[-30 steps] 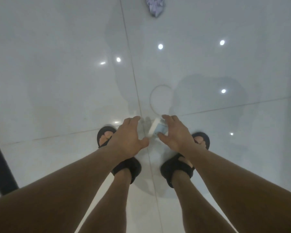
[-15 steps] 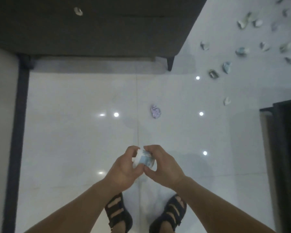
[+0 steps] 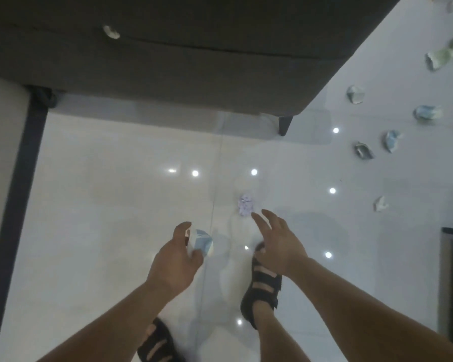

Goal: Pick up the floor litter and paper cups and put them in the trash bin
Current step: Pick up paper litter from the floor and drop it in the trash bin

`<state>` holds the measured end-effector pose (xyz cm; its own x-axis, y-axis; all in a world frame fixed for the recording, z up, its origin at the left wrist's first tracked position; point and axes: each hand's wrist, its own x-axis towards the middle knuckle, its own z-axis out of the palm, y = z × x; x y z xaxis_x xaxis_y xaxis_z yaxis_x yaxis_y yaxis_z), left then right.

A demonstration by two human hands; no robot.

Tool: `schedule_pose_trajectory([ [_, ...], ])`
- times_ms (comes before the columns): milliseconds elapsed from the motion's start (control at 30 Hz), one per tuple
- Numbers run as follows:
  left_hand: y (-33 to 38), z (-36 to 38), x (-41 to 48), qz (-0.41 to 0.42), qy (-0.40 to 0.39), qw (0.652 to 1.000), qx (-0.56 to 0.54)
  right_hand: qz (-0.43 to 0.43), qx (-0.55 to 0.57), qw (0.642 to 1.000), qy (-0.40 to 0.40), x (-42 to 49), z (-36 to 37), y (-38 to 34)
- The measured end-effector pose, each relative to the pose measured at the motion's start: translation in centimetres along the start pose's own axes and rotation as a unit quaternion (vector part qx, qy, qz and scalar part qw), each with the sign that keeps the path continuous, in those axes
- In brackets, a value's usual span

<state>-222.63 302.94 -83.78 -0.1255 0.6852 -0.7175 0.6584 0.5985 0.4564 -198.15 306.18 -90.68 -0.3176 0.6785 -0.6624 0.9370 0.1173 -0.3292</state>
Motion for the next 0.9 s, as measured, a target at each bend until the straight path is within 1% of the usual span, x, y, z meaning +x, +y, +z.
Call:
schedule_pose_trajectory([
  [100,1.3,1.7,3.5,0.004,0.004,1.000,-0.012,0.001,-0.053,0.998,-0.028,3.3,-0.2,2.3],
  [233,0.4,4.2,8.4,-0.008,0.014,0.999,-0.039,-0.003,-0.095,0.995,-0.032,9.4,1.5,3.8],
  [433,-6.0,7.6,13.9,-0.040,0.033,0.998,-0.047,-0.019,-0.156,0.987,-0.038,17.7,7.0,4.7],
  [600,-10.8,8.8,14.1,-0.092,0.016,0.995,-0.038,-0.024,-0.142,0.990,-0.002,19.2,10.0,4.9],
  [733,-10.8,6.1,12.8,-0.100,0.021,0.994,-0.029,-0.011,-0.096,0.995,-0.027,17.8,8.3,2.7],
  [833,-8.6,1.8,11.5,-0.082,0.050,0.995,-0.038,-0.037,-0.074,0.996,-0.034,16.0,4.3,-0.8],
  [900,-6.4,-1.8,10.0,-0.071,0.075,0.994,-0.046,-0.057,-0.065,0.996,-0.024,14.2,0.5,-3.6],
])
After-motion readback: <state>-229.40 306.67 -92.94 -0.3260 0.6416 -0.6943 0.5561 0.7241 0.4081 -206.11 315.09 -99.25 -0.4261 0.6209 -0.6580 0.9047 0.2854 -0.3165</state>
